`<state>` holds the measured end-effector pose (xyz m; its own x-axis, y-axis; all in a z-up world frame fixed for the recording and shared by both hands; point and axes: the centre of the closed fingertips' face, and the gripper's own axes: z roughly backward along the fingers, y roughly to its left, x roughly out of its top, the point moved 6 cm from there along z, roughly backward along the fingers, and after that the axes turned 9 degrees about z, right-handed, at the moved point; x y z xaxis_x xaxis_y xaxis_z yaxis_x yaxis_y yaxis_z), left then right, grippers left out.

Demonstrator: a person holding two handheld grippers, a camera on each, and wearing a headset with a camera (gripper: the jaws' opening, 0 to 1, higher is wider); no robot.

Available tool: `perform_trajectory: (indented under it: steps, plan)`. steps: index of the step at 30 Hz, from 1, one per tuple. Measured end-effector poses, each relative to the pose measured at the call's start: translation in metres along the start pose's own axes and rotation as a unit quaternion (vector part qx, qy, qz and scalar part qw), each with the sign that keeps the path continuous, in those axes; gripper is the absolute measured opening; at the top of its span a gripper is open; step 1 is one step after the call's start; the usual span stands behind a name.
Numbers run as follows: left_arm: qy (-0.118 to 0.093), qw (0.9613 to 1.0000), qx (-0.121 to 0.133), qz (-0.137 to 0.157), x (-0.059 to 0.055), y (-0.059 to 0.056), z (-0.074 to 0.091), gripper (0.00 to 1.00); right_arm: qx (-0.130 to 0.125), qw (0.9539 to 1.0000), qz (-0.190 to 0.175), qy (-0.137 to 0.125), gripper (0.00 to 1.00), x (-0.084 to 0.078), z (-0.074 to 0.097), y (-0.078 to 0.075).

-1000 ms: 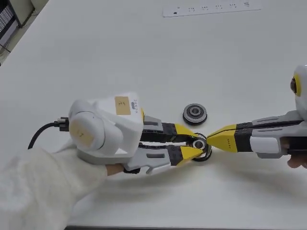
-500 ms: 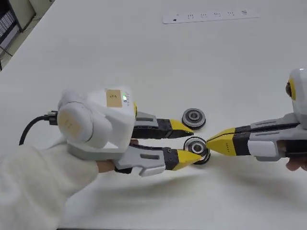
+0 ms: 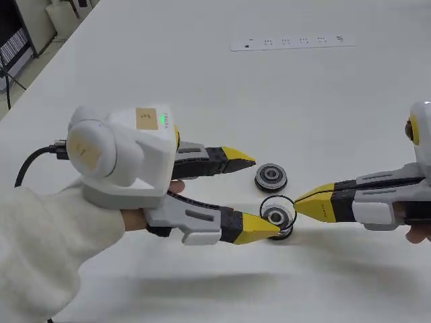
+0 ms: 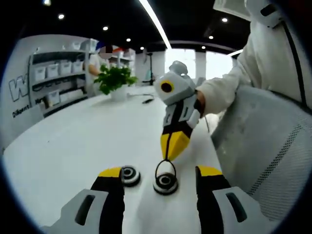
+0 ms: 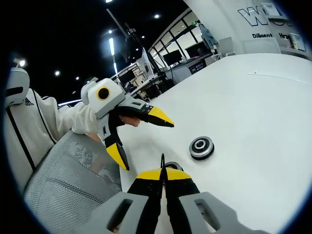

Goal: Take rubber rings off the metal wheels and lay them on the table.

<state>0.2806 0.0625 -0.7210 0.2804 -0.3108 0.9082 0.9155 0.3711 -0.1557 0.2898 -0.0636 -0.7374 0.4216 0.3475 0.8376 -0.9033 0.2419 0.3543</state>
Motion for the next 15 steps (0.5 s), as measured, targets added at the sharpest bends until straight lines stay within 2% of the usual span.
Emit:
perform_trajectory:
  steps: [6,9,15]
  plan:
    - [-0.003,1.0,-0.002,0.005,0.01,-0.003,0.006,0.7,-0.005,0.9999,0.012,0.0,0.0,0.006,0.005,0.002]
    - [-0.003,0.9996,-0.007,0.026,0.014,-0.004,0.01,0.72,-0.006,0.9999,0.015,-0.003,0.0,0.01,0.009,0.004]
    - [-0.003,0.9998,-0.002,0.018,0.017,-0.006,0.02,0.83,-0.01,0.9997,0.019,-0.009,0.0,0.017,0.015,0.008]
